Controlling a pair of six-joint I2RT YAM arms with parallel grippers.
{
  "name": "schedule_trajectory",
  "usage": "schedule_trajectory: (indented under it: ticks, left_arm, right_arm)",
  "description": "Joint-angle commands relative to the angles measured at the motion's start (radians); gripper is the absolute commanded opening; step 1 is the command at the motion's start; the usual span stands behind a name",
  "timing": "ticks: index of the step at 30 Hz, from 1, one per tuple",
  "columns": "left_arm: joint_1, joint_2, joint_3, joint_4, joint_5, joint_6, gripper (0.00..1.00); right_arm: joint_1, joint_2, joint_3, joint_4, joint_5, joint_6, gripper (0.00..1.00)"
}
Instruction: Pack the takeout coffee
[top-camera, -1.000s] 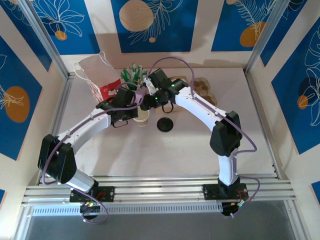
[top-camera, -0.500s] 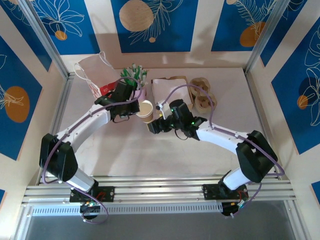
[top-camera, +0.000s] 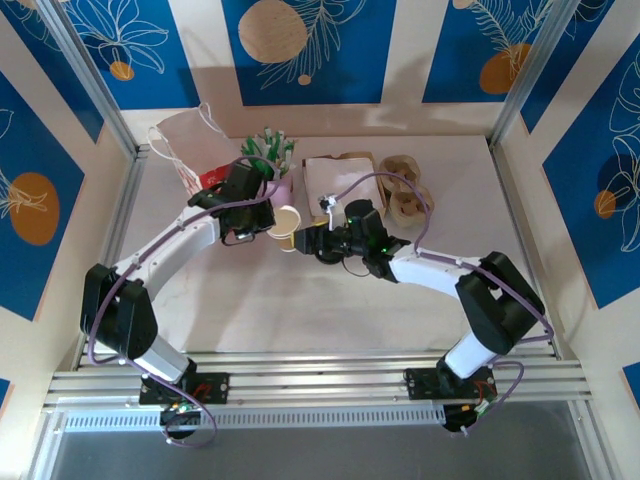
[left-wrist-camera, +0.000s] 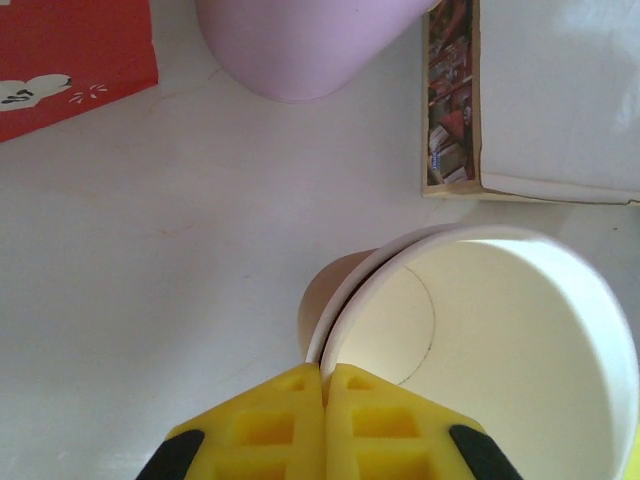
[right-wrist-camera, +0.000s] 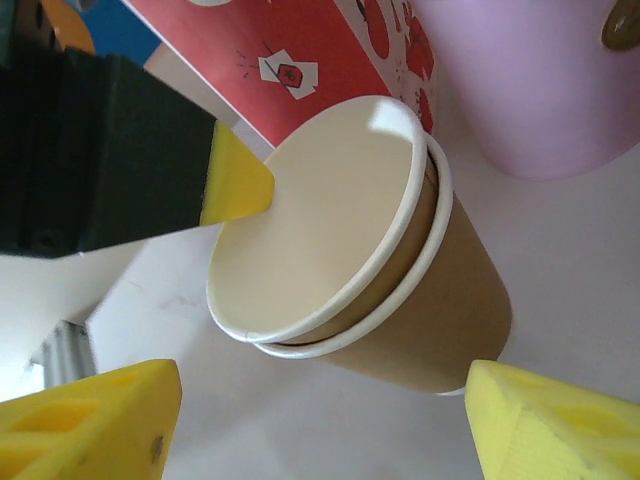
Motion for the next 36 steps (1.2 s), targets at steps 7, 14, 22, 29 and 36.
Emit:
schedule_trajectory:
  ticks: [7,14,22,29,36]
  left_arm:
    - [0.046,-0.054,-0.087,0.031,0.025,-0.031,0.00]
    - [0.046,-0.077,-0.116,0.061,0.038,-0.049,0.00]
    - [0.048,-0.092,-0.139,0.069,0.036,-0.048,0.00]
    - [0.048,-0.091,-0.144,0.077,0.039,-0.051,0.00]
    - [0.053,-0.118,-0.150,0.088,0.031,-0.067,0.00]
  right_arm:
    - [-0.045,0.081,-0.043,0.184,-0.111,0.466,0.67]
    - [-0.030,0.159,-0.009,0.224,-0.117,0.566,0.62]
    - [-0.013,0.192,-0.020,0.295,-0.090,0.594,0.60]
    - [0.005,0.229,-0.018,0.341,-0.101,0.612,0.59]
    - [0.008,0.257,-0.021,0.305,-0.074,0.612,0.57]
